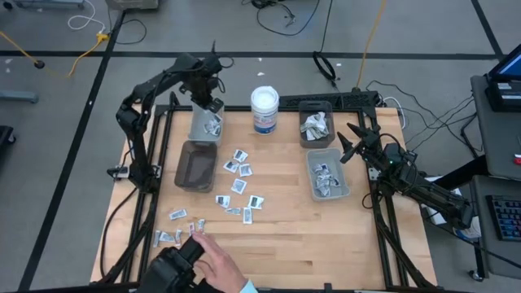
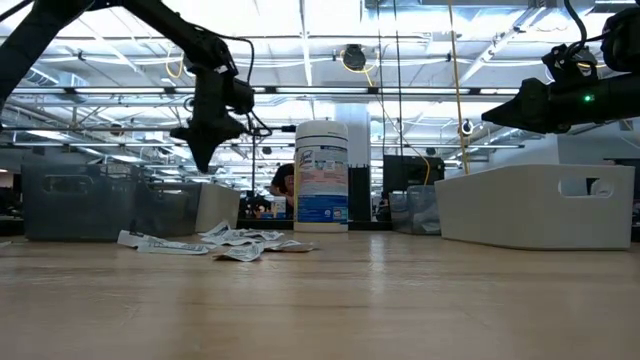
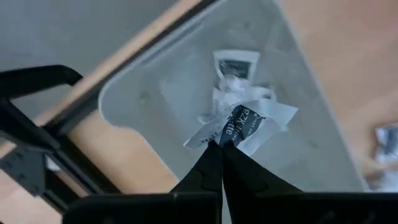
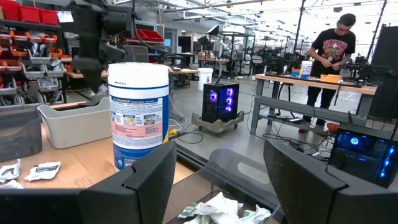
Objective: Pick & Place First Aid Supplies
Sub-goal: Put the gray towelette pack into the left gray bin
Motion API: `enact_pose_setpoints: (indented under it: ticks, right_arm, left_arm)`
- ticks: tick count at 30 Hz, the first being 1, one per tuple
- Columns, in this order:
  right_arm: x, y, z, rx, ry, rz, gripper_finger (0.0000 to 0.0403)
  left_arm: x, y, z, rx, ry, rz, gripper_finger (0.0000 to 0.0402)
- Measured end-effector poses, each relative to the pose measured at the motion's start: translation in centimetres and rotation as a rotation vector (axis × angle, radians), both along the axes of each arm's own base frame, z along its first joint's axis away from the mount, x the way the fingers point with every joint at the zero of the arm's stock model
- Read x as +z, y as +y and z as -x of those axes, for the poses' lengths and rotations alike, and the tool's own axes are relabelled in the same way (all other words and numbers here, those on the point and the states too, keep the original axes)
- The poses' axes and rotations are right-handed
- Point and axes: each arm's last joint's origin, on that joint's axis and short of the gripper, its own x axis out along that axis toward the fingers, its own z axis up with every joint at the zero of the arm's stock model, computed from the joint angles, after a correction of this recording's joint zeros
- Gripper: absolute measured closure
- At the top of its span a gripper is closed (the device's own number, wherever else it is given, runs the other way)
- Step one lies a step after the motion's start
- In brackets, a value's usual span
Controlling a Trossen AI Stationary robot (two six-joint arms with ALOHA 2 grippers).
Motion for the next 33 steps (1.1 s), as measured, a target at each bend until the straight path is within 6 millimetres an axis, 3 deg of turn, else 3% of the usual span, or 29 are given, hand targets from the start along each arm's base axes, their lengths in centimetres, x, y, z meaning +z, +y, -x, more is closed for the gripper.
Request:
enact_pose_setpoints:
  ticks: [16,21,28,33]
  right_arm:
    - [0.0,0.0,0.0,0.000,0.000,0.000,0.0165]
    - [0.0,0.0,0.0,0.000,0.000,0.000,0.0165]
    - [0.0,0.0,0.0,0.000,0.000,0.000,0.0165]
    - [0.0,0.0,0.0,0.000,0.000,0.000,0.0165]
  left_arm:
    - [-8.2,-1.1,0.5,0.018,0.020,-0.001,0.0397]
    - [-8.4,-1.1,0.7,0.049,0.026,-0.001,0.0371]
    - [-8.3,-0.9,0.6,0.058,0.011,-0.017,0.0282]
    - [-5.9,-1.5,1.0,0.060,-0.032,-0.075,0.0231]
